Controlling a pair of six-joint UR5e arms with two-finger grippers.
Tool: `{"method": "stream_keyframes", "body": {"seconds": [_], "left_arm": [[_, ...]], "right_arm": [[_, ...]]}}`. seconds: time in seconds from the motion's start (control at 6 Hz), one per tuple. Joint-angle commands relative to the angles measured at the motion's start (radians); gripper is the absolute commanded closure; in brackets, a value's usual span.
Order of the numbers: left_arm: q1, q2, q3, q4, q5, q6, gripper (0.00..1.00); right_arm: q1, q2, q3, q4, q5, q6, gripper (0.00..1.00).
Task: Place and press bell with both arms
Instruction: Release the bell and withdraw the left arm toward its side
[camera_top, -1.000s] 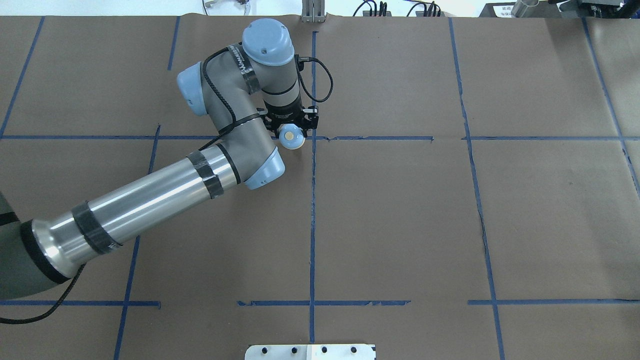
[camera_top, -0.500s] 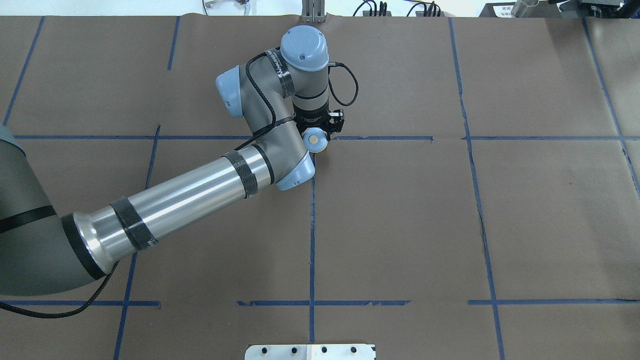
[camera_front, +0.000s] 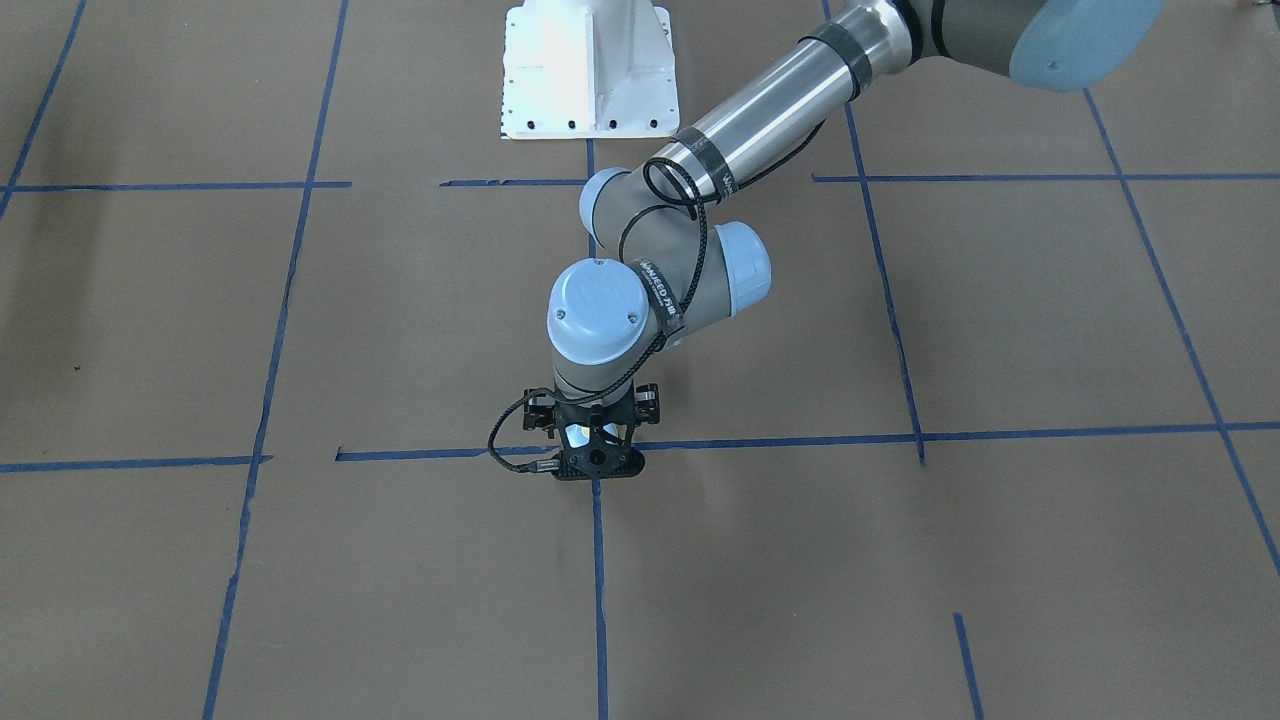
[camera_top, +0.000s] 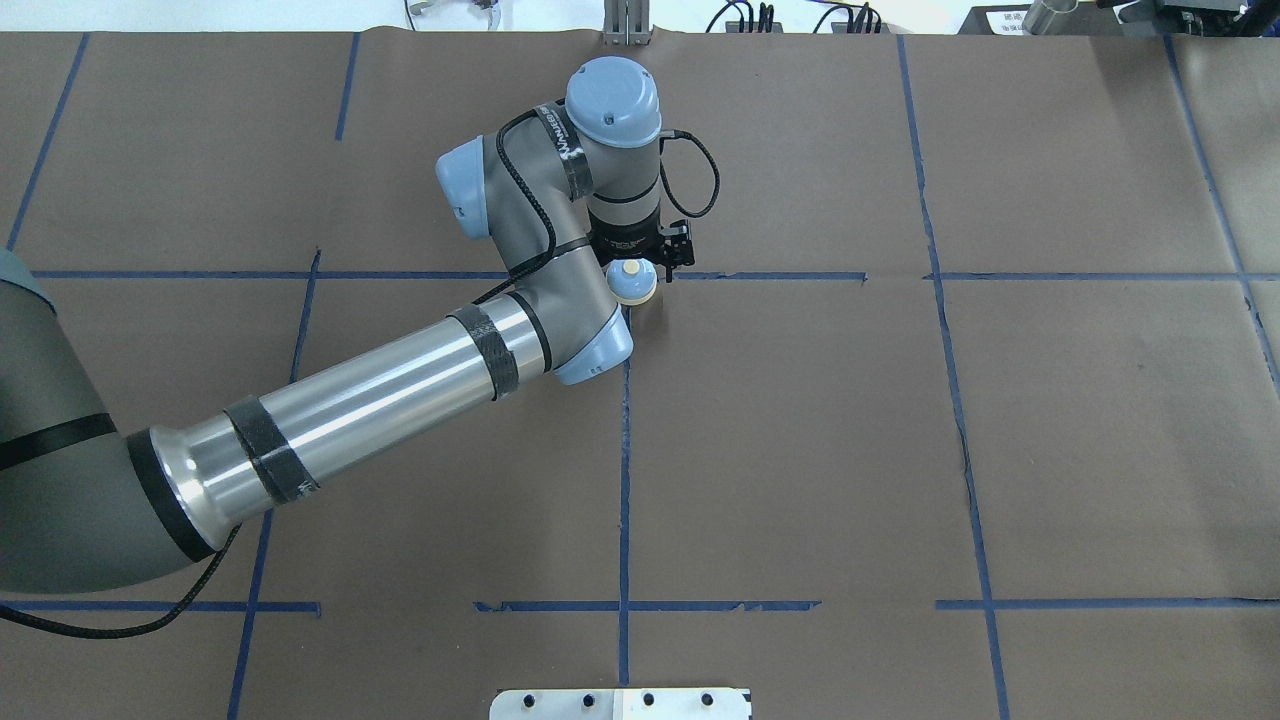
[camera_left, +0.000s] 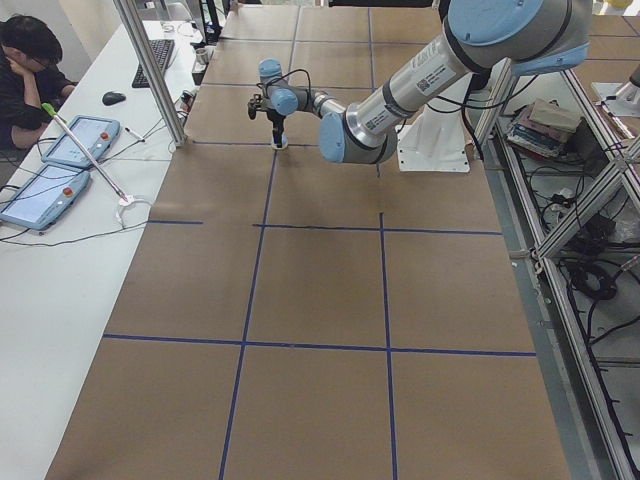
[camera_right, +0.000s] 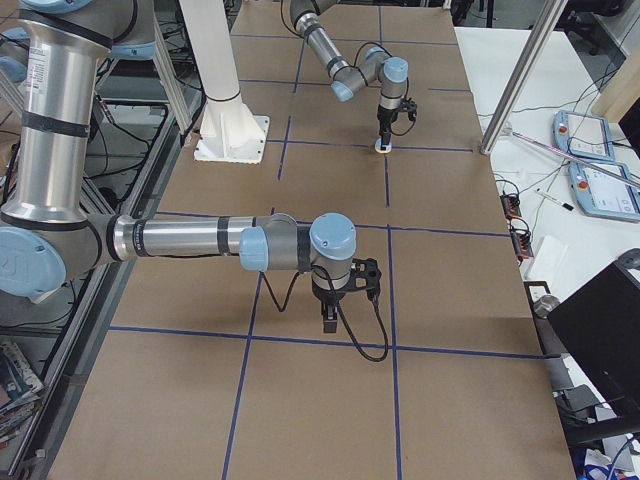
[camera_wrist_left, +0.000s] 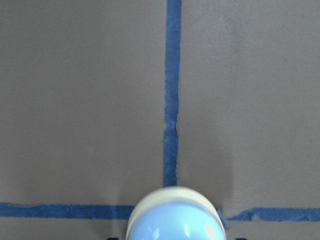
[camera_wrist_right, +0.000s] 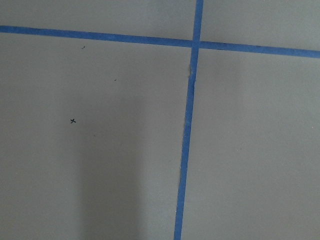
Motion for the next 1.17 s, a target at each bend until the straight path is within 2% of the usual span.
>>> {"method": "stream_keyframes", "body": {"seconds": [0.0,0.17,0.33,0.5,0.67,0.83,1.0], "left_arm": [[-0.039,0.014,-0.121,0.140,-0.009,0.004,0.00],[-0.068,0.144,-0.350,0.259,-0.009,0.100,0.00],[-0.114,0.343,-0.611,0.349,-0.009,0.245,0.00],[-0.178,0.515,-0.786,0.385,-0.011,0.397,0.00],[-0.237,0.622,-0.865,0.387,-0.020,0.490,0.00],[-0.338,0.758,-0.933,0.386,-0.096,0.555,0.00],[-0.442,0.920,-1.002,0.375,-0.139,0.736,0.00]], "right_arm": [[0.000,0.002,0.003,0.000,0.003,0.000,0.00],[-0.002,0.010,0.001,0.000,0.020,0.000,0.00],[-0.030,0.016,0.003,0.009,0.028,-0.001,0.00],[-0.060,0.017,0.003,0.047,0.029,0.003,0.00],[-0.078,0.048,0.006,0.049,0.032,0.020,0.00],[-0.142,0.115,0.018,0.052,0.049,0.152,0.00],[-0.231,0.193,0.039,0.052,0.045,0.269,0.00]]}}
